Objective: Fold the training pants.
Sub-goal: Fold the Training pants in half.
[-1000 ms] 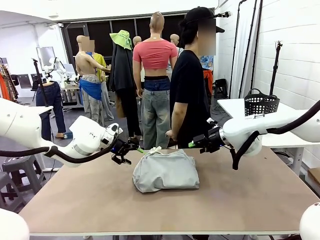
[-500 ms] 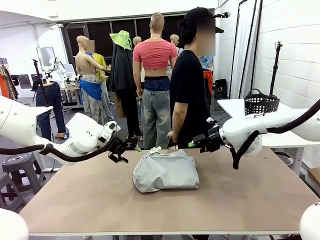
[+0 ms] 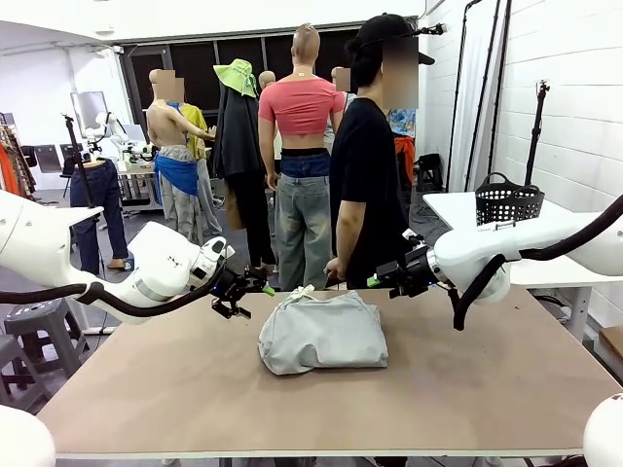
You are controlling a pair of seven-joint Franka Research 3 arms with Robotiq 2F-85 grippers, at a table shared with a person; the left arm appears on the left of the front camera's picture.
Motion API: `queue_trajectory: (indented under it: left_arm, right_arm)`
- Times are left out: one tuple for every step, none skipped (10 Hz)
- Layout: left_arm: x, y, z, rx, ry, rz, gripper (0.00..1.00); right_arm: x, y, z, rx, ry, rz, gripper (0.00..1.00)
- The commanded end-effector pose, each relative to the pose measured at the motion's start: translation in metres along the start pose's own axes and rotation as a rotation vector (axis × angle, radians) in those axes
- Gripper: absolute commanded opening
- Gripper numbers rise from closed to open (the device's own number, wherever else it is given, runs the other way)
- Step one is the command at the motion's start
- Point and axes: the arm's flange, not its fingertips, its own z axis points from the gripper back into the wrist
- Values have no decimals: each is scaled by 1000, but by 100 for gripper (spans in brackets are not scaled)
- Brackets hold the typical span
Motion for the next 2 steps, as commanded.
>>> queue_trajectory:
  left_arm:
    - [4, -3, -2, 3, -5, -8, 100]
    - [4, -3, -2, 3, -5, -8, 100]
  right_arm:
    - [1, 1, -1, 0, 0, 1, 100]
    - [1, 1, -1, 0, 0, 1, 100]
